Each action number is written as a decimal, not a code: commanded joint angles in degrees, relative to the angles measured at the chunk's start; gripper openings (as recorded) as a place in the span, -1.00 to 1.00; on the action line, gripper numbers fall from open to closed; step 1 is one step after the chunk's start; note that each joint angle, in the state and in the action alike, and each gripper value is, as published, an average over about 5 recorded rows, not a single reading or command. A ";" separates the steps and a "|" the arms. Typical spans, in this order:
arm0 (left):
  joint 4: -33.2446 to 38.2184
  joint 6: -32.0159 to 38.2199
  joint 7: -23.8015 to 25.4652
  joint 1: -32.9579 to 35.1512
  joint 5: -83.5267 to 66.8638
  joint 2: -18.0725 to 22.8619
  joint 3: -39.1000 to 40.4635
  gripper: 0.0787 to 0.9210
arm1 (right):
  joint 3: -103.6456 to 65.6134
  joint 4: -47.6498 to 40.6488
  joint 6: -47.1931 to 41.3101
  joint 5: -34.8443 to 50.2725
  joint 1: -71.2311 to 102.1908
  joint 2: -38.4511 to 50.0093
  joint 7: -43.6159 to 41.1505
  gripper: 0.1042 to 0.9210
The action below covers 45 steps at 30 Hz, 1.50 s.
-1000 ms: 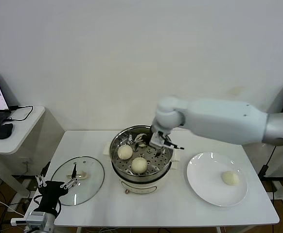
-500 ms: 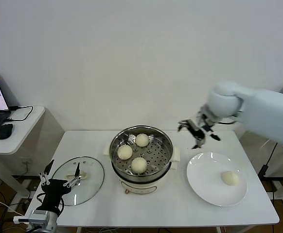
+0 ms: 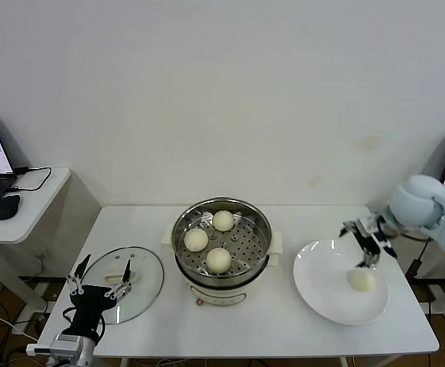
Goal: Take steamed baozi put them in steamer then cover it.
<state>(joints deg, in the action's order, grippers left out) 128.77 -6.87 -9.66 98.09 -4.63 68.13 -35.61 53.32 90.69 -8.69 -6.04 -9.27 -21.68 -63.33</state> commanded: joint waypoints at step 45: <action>-0.07 0.07 0.45 1.08 0.13 0.01 -1.43 0.77 | -25.14 -18.66 -0.46 -14.79 28.95 -11.02 3.67 0.53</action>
<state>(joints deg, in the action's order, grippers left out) 128.69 -6.81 -9.20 99.13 -4.54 68.16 -37.09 28.53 73.05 -9.02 -20.49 19.14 -31.72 -59.52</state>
